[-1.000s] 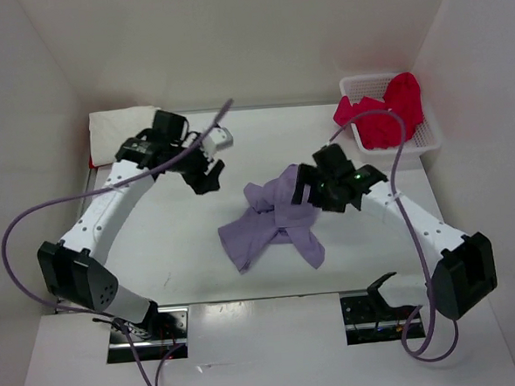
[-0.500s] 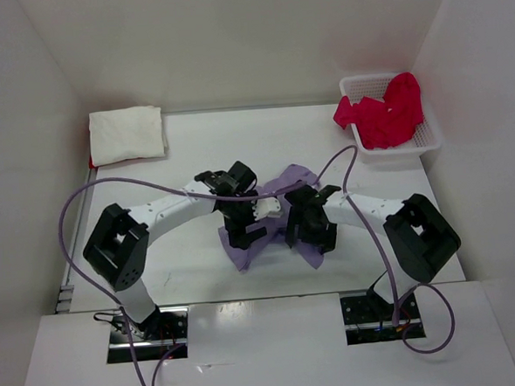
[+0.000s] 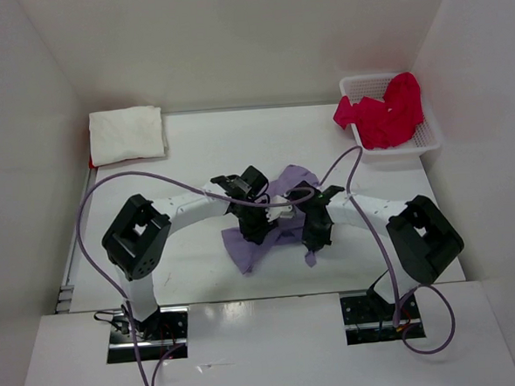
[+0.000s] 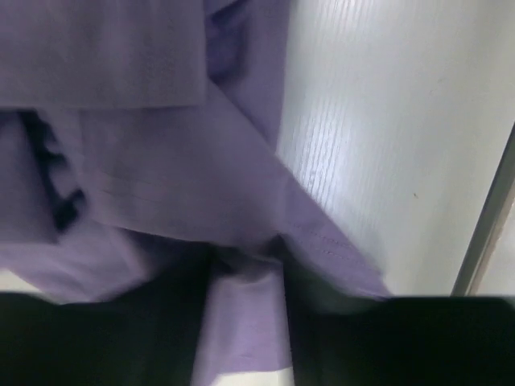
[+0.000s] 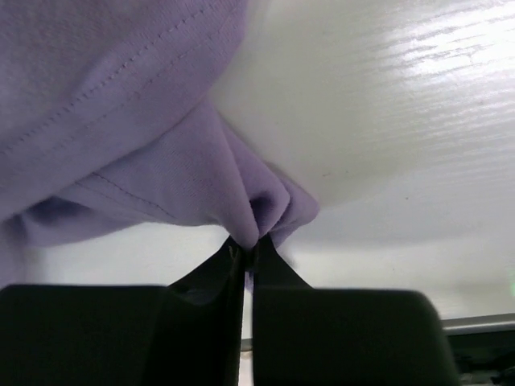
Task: Fold and stack the t-shirts
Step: Flatten out the tshirt
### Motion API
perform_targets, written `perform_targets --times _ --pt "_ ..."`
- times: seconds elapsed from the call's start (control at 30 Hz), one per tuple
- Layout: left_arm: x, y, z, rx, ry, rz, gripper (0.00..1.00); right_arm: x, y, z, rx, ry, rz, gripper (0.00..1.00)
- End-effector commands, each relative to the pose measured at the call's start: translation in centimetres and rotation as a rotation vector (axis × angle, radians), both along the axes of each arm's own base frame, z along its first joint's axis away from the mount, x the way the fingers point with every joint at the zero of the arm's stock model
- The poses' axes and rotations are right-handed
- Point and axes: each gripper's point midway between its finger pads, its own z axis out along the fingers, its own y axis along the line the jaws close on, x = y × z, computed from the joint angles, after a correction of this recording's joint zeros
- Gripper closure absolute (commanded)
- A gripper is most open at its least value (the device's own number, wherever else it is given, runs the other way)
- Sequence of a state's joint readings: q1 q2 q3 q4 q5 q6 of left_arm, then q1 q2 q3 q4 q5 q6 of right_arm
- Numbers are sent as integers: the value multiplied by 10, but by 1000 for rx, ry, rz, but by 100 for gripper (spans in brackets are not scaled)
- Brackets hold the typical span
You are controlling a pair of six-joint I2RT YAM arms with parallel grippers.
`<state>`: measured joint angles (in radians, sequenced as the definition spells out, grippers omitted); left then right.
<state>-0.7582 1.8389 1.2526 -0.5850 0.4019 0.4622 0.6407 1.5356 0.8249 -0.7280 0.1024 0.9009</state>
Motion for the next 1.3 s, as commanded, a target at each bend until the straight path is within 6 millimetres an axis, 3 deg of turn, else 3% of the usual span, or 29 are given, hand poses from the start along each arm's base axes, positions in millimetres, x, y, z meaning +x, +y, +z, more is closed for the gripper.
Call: perform_targets --times 0.0,0.03,0.07,0.1,0.13,0.17,0.2,0.23,0.27,0.3,0.37,0.4,0.47,0.53,0.7,0.77,0.83,0.87,0.93,1.0,1.1,1.13,1.2,1.23,1.27 --pt "-9 -4 -22 48 103 27 70 28 22 36 86 -149 8 100" --pt "-8 0 -20 71 97 22 100 34 22 47 80 -179 21 100" --pt "-3 0 -18 63 90 31 100 40 22 59 75 -210 40 100" --pt "2 3 -8 56 59 34 100 52 24 88 88 -261 42 100" --pt "12 4 4 35 18 34 100 61 20 104 85 -292 44 100" --pt "26 17 16 38 -11 74 100 75 7 122 61 -336 36 100" --pt "40 24 45 0 -78 96 100 89 2 162 80 -412 27 100" --pt "56 30 71 -27 -140 112 100 98 -4 184 88 -456 22 100" --pt "80 52 93 -41 -199 186 100 109 -21 206 76 -507 15 100" --pt "91 64 128 -88 -279 216 100 118 -24 250 121 -611 10 100" --pt "118 100 171 -96 -417 290 100 122 -33 286 156 -689 26 100" --pt "118 112 194 -110 -486 308 100 126 -39 313 157 -760 38 100" --pt "122 139 226 -104 -602 364 100 123 -43 334 156 -807 65 100" --pt "124 157 242 -97 -658 414 100 121 -44 336 148 -807 76 100" --pt "139 223 292 -66 -783 650 100 108 -50 376 170 -913 87 100" --pt "140 236 321 -92 -845 697 100 101 -52 399 181 -970 111 100" --pt "137 252 337 -90 -863 746 100 95 -43 413 233 -993 159 100" --pt "134 254 361 -121 -907 750 100 89 -38 420 255 -1010 192 100" --pt "128 262 380 -150 -921 789 100 83 -27 425 311 -1022 237 100" --pt "123 259 397 -199 -921 795 100 79 -28 424 320 -1030 230 100" --pt "112 238 384 -277 -803 725 100 84 -27 409 312 -1003 216 100" --pt "107 221 364 -301 -724 650 100 85 -27 399 306 -980 216 100" --pt "91 200 330 -303 -600 569 100 106 -21 384 273 -942 224 100" --pt "80 184 314 -307 -552 486 99 116 -21 386 245 -946 226 100" --pt "61 170 284 -313 -433 425 97 143 -15 368 194 -894 254 100"
